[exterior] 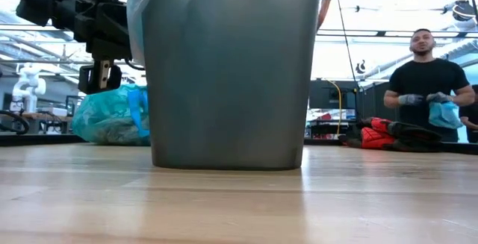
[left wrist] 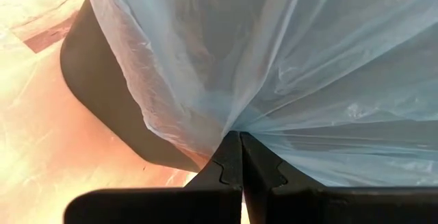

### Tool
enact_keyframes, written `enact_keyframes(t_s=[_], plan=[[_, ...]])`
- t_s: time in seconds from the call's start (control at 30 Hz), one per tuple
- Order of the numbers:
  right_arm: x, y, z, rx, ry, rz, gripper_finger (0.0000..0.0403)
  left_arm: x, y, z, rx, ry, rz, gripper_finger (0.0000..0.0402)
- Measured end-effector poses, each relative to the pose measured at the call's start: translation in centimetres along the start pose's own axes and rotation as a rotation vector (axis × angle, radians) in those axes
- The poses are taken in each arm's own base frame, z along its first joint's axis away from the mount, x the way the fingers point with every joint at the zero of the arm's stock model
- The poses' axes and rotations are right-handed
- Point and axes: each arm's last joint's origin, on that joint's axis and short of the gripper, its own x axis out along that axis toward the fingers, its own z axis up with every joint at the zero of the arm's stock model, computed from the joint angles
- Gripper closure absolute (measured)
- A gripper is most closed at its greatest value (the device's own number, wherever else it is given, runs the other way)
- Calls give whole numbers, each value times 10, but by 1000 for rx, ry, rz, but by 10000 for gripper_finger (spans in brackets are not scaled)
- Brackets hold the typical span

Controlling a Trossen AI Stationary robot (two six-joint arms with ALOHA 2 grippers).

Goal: Place trash/remove bag and relplace
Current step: Insert the new blue trash bag into the trash bin

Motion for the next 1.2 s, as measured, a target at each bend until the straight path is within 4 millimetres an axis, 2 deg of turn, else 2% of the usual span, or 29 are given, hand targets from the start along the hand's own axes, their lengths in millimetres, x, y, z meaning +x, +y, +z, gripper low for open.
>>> enact_keyframes(t_s=[0.13,0.3,0.67,1.0,1.2], plan=[[1,5,8,32,-56,34,403,0,0,0,-1,1,0,402],[-2,13,9,37,-79,95,403,0,0,0,-1,1,0,402],[11,1,19,28,-95,5,403,0,0,0,-2,2,0,402],[41,-3,4,2,-27,-52,403,0,0,0,-3,7,-3,402],[50,-3,-4,26,10,-60,403,0,0,0,-8,7,-3,402]])
